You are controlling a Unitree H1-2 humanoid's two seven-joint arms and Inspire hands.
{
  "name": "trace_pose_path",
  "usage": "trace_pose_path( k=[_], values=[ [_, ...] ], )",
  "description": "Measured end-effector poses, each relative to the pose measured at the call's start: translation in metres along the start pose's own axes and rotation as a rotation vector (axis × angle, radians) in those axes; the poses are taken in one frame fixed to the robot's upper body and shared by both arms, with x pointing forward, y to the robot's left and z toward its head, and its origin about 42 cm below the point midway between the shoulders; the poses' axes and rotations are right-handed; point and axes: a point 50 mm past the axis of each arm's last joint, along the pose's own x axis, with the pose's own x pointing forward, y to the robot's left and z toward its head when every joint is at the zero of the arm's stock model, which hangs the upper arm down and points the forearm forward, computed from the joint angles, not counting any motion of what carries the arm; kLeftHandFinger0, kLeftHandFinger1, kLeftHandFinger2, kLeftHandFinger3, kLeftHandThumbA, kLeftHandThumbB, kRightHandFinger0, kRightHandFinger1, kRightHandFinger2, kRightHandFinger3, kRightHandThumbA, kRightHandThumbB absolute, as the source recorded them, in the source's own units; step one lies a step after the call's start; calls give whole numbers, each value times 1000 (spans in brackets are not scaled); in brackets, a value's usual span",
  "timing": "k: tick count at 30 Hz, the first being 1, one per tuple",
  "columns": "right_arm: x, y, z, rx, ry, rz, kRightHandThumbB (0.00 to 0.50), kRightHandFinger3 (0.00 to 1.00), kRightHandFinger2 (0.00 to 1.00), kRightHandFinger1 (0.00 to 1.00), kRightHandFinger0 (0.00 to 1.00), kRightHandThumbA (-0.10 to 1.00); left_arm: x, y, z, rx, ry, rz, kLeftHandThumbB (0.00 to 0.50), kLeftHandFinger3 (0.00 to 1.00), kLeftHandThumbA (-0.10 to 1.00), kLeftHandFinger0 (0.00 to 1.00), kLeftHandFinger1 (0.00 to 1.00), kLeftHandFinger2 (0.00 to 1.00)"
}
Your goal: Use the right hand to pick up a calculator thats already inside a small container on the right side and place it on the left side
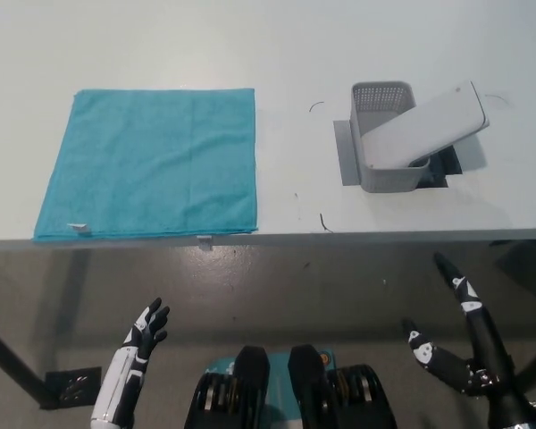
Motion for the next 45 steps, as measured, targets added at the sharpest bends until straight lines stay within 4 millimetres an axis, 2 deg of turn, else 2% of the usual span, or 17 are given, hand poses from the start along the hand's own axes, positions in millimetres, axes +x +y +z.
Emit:
trace_pose_path(
  k=[4,7,8,9,10,11,13,16,19,20,21,30,32,33,40,45],
  values=[
    [8,-9,27,-92,-72,-14,328,1000,1000,1000,1000,763,-1,0,-1,-1,5,0,0,1000,1000,1000,1000,1000],
    [17,-17,43,-169,-115,-14,385,1000,1000,1000,1000,722,-2,0,-1,-1,6,0,0,1000,1000,1000,1000,1000],
    [22,-22,50,-208,-137,-13,390,1000,1000,1000,1000,717,-2,0,-1,0,6,0,0,1000,1000,1000,1000,1000],
    [30,-27,57,-245,-157,-10,413,1000,1000,1000,1000,743,-2,0,-1,0,6,0,8,1000,1000,1000,1000,1000],
    [35,-31,62,-275,-173,-9,389,1000,1000,1000,1000,742,-2,0,-1,0,6,0,9,1000,1000,1000,1000,1000],
    [43,-36,67,-318,-188,-3,418,1000,1000,1000,1000,779,-2,0,-1,0,6,0,9,1000,1000,1000,1000,1000],
    [56,-46,77,-388,-210,2,435,1000,1000,1000,1000,839,-2,0,-1,0,6,0,0,1000,1000,1000,1000,1000],
    [77,-59,91,-499,-235,9,440,1000,1000,1000,1000,982,-2,0,-2,0,7,0,0,1000,1000,1000,1000,1000],
    [96,-69,102,-605,-237,20,406,1000,1000,1000,1000,1000,-3,0,-2,1,8,0,0,1000,1000,1000,1000,1000],
    [100,-70,104,-632,-232,24,368,1000,1000,1000,1000,1000,-3,0,-2,1,8,0,0,1000,1000,1000,1000,1000],
    [104,-72,105,-659,-227,29,366,1000,1000,1000,1000,1000,-3,0,-2,1,8,0,0,1000,1000,1000,1000,1000],
    [135,-77,104,-910,-109,124,395,1000,1000,1000,1000,1000,-3,-1,-2,9,9,-2,0,1000,1000,1000,1000,1000],
    [142,-77,102,-958,-76,148,423,1000,1000,1000,1000,1000,-3,-1,-2,10,9,-3,0,1000,1000,1000,1000,1000],
    [147,-77,99,-993,-51,165,439,1000,1000,1000,1000,1000,-3,-1,-2,11,9,-3,0,1000,1000,1000,1000,1000],
    [179,-77,84,-1166,84,226,464,1000,1000,1000,1000,1000,-4,-1,-2,14,6,-4,0,1000,1000,1000,1000,1000],
    [195,-81,74,-1242,143,244,493,1000,1000,1000,1000,1000,-5,-1,-2,13,6,-6,0,1000,1000,1000,1000,1000]
  ],
)
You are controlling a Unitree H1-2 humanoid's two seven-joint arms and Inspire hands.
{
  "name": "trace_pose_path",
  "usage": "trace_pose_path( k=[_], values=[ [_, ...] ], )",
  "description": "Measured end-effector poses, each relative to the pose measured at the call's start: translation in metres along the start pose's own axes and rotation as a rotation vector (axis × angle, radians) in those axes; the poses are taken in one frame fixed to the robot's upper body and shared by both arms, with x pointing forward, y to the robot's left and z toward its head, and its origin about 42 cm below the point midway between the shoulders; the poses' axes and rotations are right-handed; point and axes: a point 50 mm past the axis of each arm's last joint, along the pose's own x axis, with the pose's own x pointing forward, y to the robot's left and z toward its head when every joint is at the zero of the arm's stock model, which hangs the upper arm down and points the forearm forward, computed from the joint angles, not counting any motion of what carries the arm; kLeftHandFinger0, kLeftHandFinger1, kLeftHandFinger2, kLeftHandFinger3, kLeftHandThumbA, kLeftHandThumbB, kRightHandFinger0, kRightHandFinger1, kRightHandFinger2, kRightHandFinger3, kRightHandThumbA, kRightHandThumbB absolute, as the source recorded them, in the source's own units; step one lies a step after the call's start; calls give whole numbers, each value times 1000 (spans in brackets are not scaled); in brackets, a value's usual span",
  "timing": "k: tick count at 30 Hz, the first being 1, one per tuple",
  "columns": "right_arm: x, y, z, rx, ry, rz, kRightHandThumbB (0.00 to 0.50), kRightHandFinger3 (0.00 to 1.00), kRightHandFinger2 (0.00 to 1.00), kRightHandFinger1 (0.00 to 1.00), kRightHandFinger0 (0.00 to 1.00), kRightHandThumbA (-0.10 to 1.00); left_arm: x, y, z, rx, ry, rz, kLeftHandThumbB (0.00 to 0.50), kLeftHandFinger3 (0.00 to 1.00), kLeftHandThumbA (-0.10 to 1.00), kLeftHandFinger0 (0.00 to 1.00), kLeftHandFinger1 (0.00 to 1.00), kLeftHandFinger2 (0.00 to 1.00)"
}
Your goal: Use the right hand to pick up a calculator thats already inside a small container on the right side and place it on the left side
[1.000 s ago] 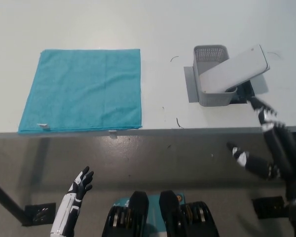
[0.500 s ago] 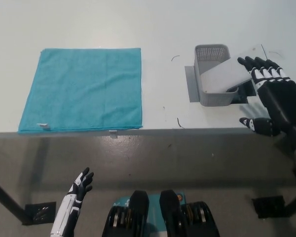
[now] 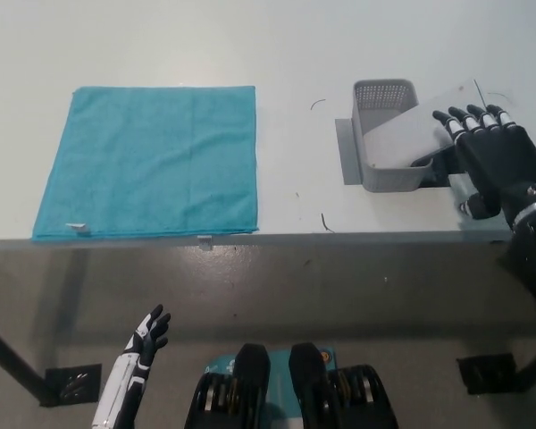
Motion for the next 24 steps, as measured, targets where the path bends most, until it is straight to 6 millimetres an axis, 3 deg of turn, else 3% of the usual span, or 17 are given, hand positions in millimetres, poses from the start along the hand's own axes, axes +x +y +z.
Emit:
trace_pose_path(
  k=[12,15,24],
  values=[
    [17,-2,-5,-82,23,12,481,1000,1000,1000,1000,1000,-1,-1,0,-1,0,-4,0,1000,1000,1000,1000,1000],
    [19,-4,-4,-94,20,10,500,1000,1000,1000,1000,1000,-2,-1,-1,-1,2,-4,0,1000,1000,1000,1000,1000],
    [26,-11,4,-132,7,2,493,1000,1000,1000,1000,1000,-2,-1,-1,-1,1,-4,0,1000,1000,1000,1000,1000]
  ],
)
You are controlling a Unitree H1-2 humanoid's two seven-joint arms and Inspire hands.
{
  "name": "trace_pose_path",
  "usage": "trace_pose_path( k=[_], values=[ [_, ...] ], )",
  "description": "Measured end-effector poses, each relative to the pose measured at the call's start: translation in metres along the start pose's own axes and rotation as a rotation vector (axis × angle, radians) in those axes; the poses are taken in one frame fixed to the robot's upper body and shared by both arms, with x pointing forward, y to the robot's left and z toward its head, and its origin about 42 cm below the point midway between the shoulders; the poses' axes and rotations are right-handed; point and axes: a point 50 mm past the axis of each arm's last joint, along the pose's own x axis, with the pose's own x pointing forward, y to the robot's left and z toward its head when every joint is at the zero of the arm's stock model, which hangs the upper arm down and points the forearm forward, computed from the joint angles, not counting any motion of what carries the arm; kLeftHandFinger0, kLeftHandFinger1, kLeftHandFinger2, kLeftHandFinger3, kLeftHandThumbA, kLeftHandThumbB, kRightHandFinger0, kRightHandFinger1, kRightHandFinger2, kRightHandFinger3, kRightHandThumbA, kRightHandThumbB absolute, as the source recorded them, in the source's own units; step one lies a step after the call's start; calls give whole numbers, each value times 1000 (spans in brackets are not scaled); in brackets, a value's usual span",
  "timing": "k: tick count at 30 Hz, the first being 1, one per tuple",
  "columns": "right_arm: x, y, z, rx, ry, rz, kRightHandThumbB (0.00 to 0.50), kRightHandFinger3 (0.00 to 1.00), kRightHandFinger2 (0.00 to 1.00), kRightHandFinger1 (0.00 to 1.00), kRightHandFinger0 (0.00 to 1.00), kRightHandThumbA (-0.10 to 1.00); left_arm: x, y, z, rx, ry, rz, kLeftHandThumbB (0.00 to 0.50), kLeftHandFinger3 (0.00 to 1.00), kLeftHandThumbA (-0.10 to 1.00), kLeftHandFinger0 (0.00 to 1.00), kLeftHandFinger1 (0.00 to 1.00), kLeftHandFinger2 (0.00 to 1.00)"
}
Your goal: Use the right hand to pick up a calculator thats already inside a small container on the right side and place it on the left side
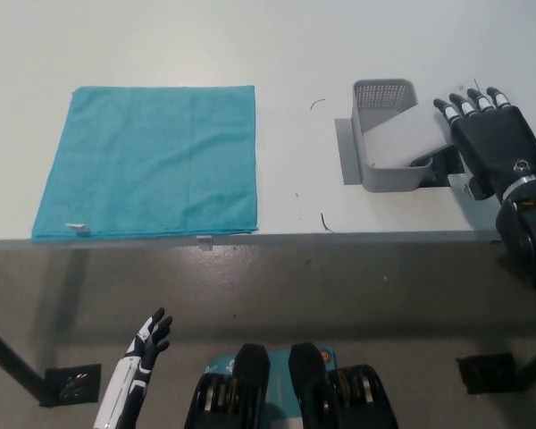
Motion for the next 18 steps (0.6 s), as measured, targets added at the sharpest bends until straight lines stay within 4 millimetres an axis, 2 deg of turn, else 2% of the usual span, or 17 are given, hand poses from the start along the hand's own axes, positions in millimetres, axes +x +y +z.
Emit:
trace_pose_path(
  k=[8,18],
  values=[
    [15,-3,5,-30,-1,24,462,1000,1000,1000,1000,1000,-1,0,0,0,1,0,0,1000,1000,1000,1000,1000],
    [40,2,9,-118,18,87,477,1000,1000,1000,1000,1000,-1,0,0,-1,1,1,0,1000,1000,1000,1000,1000]
  ],
)
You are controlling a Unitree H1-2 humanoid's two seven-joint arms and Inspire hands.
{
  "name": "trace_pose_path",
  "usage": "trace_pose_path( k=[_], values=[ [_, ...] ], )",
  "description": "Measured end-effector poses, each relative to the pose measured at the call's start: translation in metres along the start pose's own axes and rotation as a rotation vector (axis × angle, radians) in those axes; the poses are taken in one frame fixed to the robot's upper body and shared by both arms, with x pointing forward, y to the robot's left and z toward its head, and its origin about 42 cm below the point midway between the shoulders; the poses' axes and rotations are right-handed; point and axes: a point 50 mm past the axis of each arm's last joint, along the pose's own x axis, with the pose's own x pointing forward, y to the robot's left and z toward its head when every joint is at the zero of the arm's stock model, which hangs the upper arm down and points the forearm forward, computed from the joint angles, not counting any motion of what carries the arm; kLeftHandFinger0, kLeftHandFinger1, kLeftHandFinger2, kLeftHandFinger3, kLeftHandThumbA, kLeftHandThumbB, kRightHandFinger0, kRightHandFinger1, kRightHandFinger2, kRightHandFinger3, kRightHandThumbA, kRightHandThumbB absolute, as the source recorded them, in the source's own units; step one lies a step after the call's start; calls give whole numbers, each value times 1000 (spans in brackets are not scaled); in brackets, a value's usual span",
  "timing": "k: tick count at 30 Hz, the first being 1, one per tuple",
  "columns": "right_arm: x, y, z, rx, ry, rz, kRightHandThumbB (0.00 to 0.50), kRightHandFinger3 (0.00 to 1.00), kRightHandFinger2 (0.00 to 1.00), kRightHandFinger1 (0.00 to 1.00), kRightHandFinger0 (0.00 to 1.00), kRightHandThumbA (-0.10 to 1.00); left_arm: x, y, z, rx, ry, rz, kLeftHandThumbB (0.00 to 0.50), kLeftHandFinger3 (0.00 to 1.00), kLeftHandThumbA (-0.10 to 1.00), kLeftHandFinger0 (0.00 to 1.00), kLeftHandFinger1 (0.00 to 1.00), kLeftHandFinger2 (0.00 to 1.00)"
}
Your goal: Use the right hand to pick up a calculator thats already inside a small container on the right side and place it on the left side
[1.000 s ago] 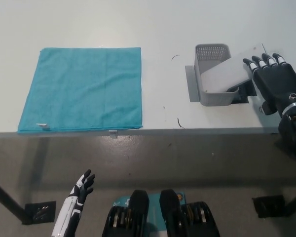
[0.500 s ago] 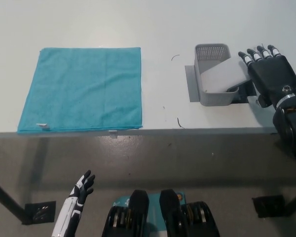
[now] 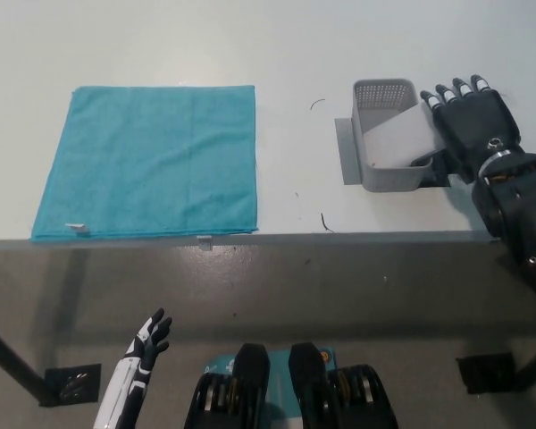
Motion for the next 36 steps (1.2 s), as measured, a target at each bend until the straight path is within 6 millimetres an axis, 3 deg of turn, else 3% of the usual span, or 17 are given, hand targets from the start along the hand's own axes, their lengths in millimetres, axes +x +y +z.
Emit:
trace_pose_path(
  k=[10,11,12,13,14,15,16,19,20,21,22,25,27,29,31,32,36],
  values=[
    [25,3,1,-36,33,24,472,1000,1000,1000,1000,1000,-4,0,-2,0,8,1,0,1000,1000,1000,1000,1000],
    [27,4,0,-39,36,23,444,1000,1000,1000,1000,1000,-4,0,-2,0,9,1,0,1000,1000,1000,1000,1000],
    [30,5,0,-44,39,21,367,1000,1000,1000,971,929,-5,0,-2,0,10,1,0,1000,1000,1000,1000,1000],
    [32,9,0,-47,44,28,231,1000,829,706,651,740,-5,0,-2,0,10,1,0,1000,1000,1000,1000,1000],
    [35,13,-1,-49,50,32,324,552,332,116,56,294,-5,0,-2,0,10,1,0,1000,1000,1000,1000,1000],
    [36,15,-1,-49,52,30,320,341,153,23,11,169,-5,0,-2,-1,10,1,0,1000,1000,1000,1000,1000],
    [37,19,-2,-53,57,25,320,198,63,1,0,61,-5,0,-3,-1,12,0,0,1000,1000,1000,1000,1000],
    [38,34,-7,-59,66,29,319,117,172,0,0,-91,-5,0,-3,-1,15,0,0,1000,1000,1000,1000,1000],
    [38,39,-8,-60,67,26,303,95,237,24,0,-98,-5,0,-3,0,15,0,0,1000,1000,1000,1000,1000],
    [38,42,-9,-61,68,19,275,69,376,114,0,-100,-5,0,-3,0,15,0,0,1000,1000,1000,1000,1000],
    [38,44,-11,-62,72,11,232,71,404,116,0,-100,-5,0,-3,0,15,0,0,1000,1000,1000,1000,1000],
    [38,49,-16,-64,75,-24,218,85,527,157,0,-100,-5,-1,-3,-1,15,-1,0,1000,1000,1000,1000,1000],
    [38,52,-17,-61,71,-49,198,81,522,154,0,-100,-5,-1,-3,-1,15,-2,0,1000,1000,1000,1000,1000],
    [37,55,-19,-56,70,-74,116,98,523,149,0,-100,-5,-1,-3,-1,15,-3,0,1000,1000,1000,1000,1000],
    [37,57,-20,-50,68,-94,79,132,558,174,0,-100,-5,-1,-3,-1,15,-4,0,1000,1000,1000,1000,1000],
    [37,58,-21,-43,67,-104,71,152,589,201,0,-100,-5,-2,-3,-1,15,-5,0,1000,1000,1000,1000,1000],
    [36,62,-25,0,57,-138,129,99,620,236,0,-100,-5,-2,-3,-1,15,-7,0,1000,1000,1000,1000,1000]
  ],
)
